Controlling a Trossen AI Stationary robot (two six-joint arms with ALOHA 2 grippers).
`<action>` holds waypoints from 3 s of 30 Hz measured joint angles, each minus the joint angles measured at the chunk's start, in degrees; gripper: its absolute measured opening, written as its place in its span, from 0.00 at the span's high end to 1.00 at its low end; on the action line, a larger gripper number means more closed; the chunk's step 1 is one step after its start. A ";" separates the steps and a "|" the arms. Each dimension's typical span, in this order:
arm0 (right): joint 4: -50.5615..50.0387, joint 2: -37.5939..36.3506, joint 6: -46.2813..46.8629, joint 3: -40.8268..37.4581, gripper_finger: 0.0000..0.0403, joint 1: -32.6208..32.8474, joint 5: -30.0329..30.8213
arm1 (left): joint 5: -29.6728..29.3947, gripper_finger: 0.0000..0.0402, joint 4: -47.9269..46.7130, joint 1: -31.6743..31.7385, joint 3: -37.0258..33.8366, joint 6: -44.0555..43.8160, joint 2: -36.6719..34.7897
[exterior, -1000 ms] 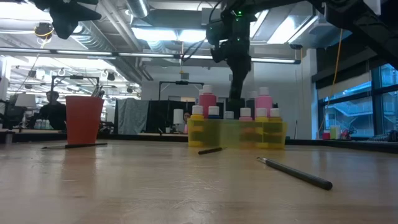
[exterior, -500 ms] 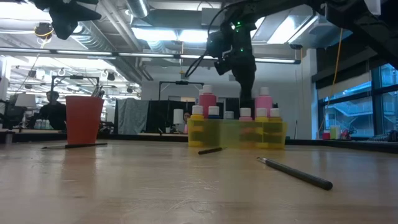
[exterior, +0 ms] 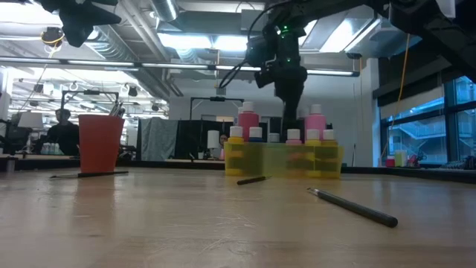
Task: Pick & Place Paint Supplies
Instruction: Put the small green paint bottle into the yellow bin
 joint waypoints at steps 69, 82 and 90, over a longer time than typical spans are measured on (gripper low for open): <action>10.61 4.33 -12.29 -8.57 0.63 0.33 -0.86 | 0.20 0.65 -0.04 0.00 0.00 -0.58 0.00; 9.41 4.33 -8.69 -8.57 0.63 -0.02 -0.99 | 0.20 0.65 -0.74 0.00 0.00 -0.59 -0.02; 8.36 4.33 -8.66 -8.57 0.57 -0.02 -1.14 | 0.18 0.65 -1.40 0.00 0.00 -1.03 0.00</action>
